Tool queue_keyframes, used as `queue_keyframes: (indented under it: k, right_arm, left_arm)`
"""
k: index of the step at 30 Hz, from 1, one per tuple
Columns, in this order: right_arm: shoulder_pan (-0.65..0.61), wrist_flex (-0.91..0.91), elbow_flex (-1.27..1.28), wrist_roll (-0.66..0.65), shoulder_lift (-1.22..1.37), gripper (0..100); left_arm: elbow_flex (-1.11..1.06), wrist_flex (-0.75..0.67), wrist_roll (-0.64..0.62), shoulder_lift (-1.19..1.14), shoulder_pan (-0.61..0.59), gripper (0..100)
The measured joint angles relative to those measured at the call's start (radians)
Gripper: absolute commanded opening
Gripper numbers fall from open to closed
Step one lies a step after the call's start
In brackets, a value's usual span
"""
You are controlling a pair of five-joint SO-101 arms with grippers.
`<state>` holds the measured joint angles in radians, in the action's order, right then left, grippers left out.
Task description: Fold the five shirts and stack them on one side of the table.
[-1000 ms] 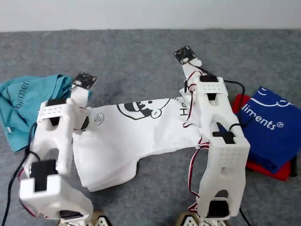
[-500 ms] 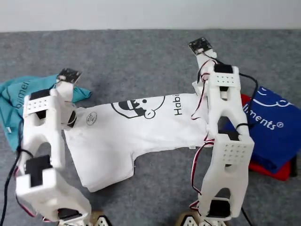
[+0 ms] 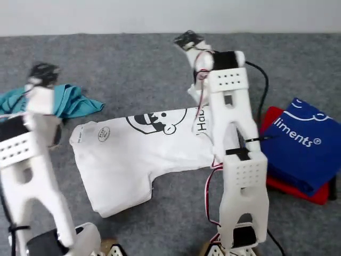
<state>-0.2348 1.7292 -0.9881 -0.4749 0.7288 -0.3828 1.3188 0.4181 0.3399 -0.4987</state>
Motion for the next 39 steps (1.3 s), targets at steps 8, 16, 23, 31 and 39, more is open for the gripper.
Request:
queue_keyframes:
  k: [8,16,23,31,39]
  right_arm:
    - [-0.163,0.025,0.064,0.002,-0.008,3.7]
    - [-0.379,0.025,0.361,0.000,-0.221,13.6]
    - [-0.566,0.018,0.658,0.005,-0.374,19.6]
    - [-0.744,-0.195,0.945,0.006,-0.377,19.7]
    - [-0.896,-0.241,0.953,0.006,-0.377,19.8]
  left_arm:
    - [-0.006,0.002,0.057,-0.075,-0.267,2]
    - [-0.006,0.002,0.086,-0.140,-0.476,2]
    - [-0.006,0.002,0.086,-0.180,-0.523,2]
    - [-0.054,0.002,0.086,-0.190,-0.525,2]
    - [-0.132,-0.031,0.087,-0.190,-0.551,2]
